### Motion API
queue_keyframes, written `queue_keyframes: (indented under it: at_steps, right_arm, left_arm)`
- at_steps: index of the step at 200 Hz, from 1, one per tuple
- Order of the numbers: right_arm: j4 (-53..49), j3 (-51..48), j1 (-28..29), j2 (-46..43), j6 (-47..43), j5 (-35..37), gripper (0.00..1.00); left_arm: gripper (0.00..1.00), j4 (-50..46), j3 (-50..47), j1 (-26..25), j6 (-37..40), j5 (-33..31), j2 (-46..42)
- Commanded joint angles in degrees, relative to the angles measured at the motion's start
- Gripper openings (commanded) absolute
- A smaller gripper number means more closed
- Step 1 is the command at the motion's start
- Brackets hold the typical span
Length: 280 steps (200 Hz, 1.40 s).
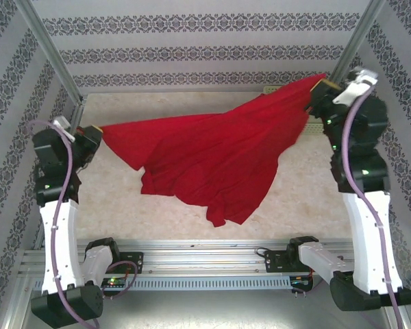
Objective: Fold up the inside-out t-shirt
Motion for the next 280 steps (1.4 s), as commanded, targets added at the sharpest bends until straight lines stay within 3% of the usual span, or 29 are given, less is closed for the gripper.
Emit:
queue_keyframes:
  at_steps: [1, 34, 75, 99, 147, 182, 246, 280]
  right_arm:
    - [-0.09, 7.55, -0.49, 1.25, -4.36, 2.31, 0.0]
    - [-1.74, 19.19, -0.88, 1.62, -5.79, 1.8, 0.0]
    - [-3.13, 28.95, -0.91, 0.66, -7.3, 1.75, 0.0]
    - [-3.8, 33.46, -0.93, 1.86, -7.29, 1.26, 0.0]
    - [-4.45, 41.28, -0.88, 12.35, -6.43, -1.08, 0.0]
    - [-6.31, 42.96, -0.89, 22.19, -6.26, -3.7, 0.0]
    - [6.57, 20.74, 3.81, 33.0, -5.89, -10.56, 0.0]
    - [10.65, 19.49, 5.52, 45.55, -5.37, -10.19, 0.0]
  left_arm:
    - [0.0, -1.81, 10.09, 0.78, -1.12, -0.75, -2.12]
    - [0.0, -3.64, 22.9, 1.05, 2.99, -8.52, -3.52]
    - [0.0, -11.21, 37.82, 0.97, 11.06, -23.34, -4.94]
    - [0.0, -12.15, 42.67, 0.96, 13.56, -26.09, -3.89]
    - [0.0, -12.5, 44.18, 0.92, 15.09, -21.81, 7.06]
    - [0.0, -8.63, 37.8, 0.96, 12.86, -16.62, 13.69]
    - [0.0, 6.92, 18.16, 0.03, 10.04, -9.93, 24.92]
    - [0.0, 14.74, 13.69, -0.44, 10.33, -9.0, 36.94]
